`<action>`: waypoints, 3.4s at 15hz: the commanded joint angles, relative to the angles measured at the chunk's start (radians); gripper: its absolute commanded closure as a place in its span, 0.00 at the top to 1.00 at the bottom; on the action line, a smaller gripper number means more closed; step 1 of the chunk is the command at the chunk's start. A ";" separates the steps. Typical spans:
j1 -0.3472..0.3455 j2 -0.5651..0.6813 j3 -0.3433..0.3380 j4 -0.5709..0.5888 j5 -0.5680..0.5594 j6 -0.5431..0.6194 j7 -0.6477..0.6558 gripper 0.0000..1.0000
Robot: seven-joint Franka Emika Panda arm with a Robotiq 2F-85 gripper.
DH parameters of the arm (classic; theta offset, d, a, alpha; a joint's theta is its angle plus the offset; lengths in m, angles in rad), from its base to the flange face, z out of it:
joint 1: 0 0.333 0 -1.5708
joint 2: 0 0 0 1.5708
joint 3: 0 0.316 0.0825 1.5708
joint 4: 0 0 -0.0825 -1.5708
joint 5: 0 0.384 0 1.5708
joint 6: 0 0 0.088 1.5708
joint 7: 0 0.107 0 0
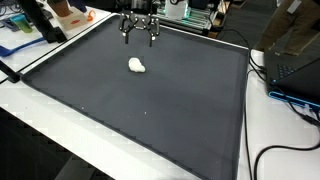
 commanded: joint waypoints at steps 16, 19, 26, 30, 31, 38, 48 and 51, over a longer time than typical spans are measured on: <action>-0.024 0.056 0.145 0.048 -0.203 0.153 0.504 1.00; -0.031 0.067 0.170 0.061 -0.270 0.201 0.621 1.00; -0.117 0.152 0.262 0.056 -0.550 0.213 0.983 1.00; -0.078 0.133 0.239 0.053 -0.489 0.226 0.911 1.00; -0.078 0.131 0.239 0.054 -0.489 0.226 0.911 1.00; -0.094 0.138 0.245 0.054 -0.513 0.221 0.959 1.00; -0.216 0.165 0.365 0.017 -0.949 0.261 1.382 1.00; -0.025 0.177 0.130 -0.009 -1.125 0.183 1.560 1.00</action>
